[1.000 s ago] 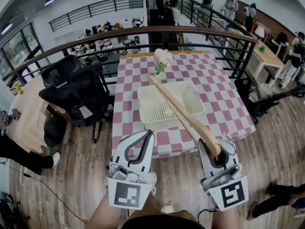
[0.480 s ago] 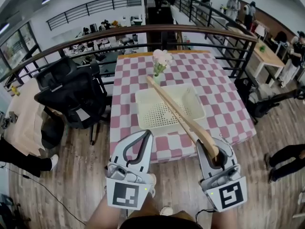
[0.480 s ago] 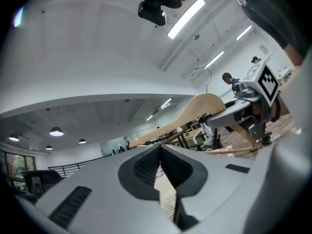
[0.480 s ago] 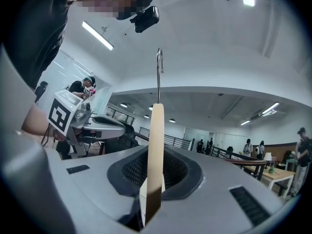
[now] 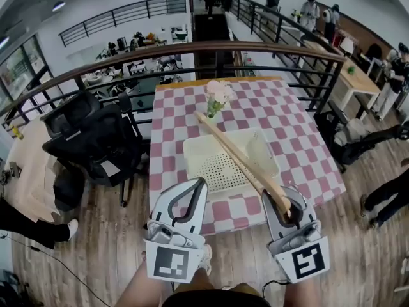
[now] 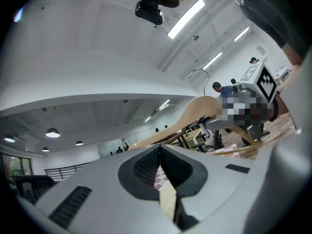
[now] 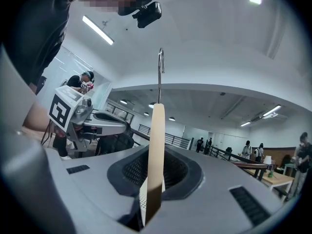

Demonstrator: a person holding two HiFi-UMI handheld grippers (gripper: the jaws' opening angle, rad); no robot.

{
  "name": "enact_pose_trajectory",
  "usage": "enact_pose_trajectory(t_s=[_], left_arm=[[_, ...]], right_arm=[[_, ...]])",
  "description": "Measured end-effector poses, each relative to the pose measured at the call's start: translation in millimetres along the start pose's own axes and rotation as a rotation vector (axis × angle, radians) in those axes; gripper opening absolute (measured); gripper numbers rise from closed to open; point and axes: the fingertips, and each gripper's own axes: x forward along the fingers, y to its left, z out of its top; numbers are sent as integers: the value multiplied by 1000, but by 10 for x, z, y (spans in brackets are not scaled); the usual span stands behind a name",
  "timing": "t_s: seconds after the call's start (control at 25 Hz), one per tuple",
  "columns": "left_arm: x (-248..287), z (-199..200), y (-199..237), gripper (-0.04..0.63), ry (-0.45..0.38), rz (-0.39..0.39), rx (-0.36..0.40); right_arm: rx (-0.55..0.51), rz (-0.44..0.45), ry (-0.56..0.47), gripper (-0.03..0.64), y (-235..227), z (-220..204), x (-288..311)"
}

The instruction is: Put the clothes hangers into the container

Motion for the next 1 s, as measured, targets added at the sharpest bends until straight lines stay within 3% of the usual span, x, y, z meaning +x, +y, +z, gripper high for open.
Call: enact_pose_trajectory(t_s=[0.32, 0.6, 1.0], left_arm=[[321, -256, 314, 9, -2, -32, -14], [576, -402, 469, 11, -25, -76, -18], [824, -668, 555, 9, -36, -136, -45]], right_arm=[[-23, -5, 34, 55, -88, -51, 450], [-110, -12, 97, 55, -147, -177, 763], [-138, 3, 166, 55, -142, -417, 1022]])
